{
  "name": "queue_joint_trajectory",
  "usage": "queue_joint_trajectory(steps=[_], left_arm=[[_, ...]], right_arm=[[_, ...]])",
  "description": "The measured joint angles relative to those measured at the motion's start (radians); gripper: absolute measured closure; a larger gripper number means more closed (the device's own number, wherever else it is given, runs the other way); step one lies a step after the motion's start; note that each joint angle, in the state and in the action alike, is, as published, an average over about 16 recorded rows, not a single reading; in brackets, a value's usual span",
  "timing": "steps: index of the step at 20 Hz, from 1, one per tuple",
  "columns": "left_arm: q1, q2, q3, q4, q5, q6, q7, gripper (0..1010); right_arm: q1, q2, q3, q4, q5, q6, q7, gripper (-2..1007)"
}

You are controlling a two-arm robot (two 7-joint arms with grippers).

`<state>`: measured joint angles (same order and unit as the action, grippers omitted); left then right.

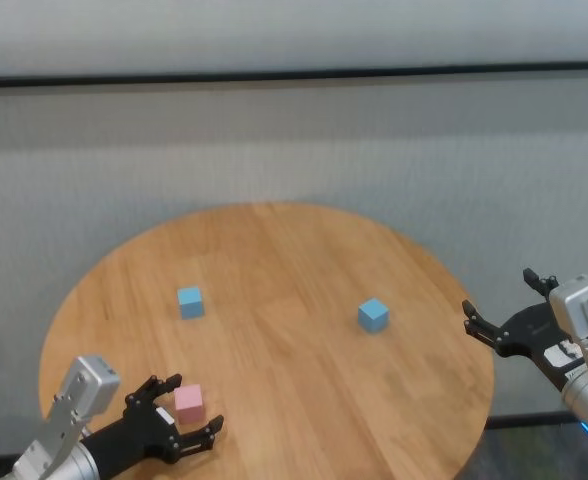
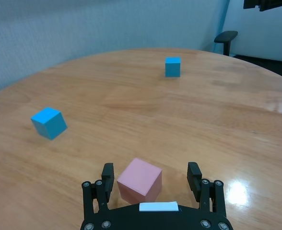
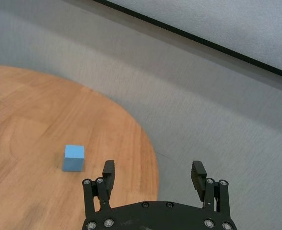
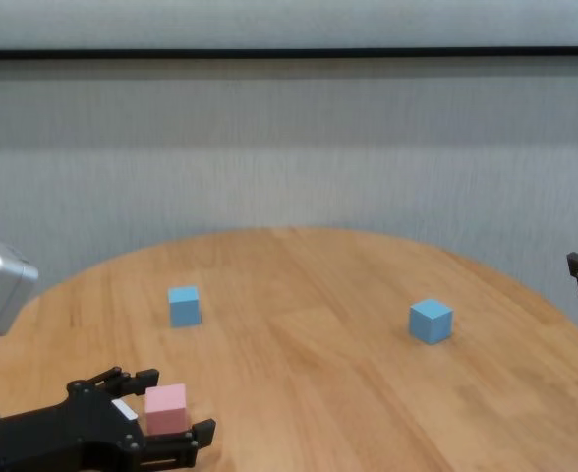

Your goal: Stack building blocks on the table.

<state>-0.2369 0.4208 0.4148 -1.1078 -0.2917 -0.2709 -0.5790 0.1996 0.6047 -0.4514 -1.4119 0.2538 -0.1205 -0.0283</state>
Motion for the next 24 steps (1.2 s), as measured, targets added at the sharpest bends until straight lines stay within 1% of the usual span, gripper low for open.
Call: queue_joint_trajectory(steps=[6,11,14,19,24], left_arm=[[-0.003,-0.007,-0.005,0.006,0.013,0.001,-0.003,28],[-0.003,-0.008,-0.008,0.003,0.023,0.005,-0.005,97],[-0.002,-0.008,-0.010,0.001,0.027,0.007,-0.007,166],[-0.001,-0.008,-0.012,-0.002,0.031,0.009,-0.011,309],[0.001,-0.008,-0.016,-0.007,0.030,0.009,-0.013,414]], right_arm=[[0.000,0.000,0.000,0.000,0.000,0.000,0.000,4],[0.000,0.000,0.000,0.000,0.000,0.000,0.000,4],[0.000,0.000,0.000,0.000,0.000,0.000,0.000,4],[0.000,0.000,0.000,0.000,0.000,0.000,0.000,4],[0.000,0.000,0.000,0.000,0.000,0.000,0.000,4]])
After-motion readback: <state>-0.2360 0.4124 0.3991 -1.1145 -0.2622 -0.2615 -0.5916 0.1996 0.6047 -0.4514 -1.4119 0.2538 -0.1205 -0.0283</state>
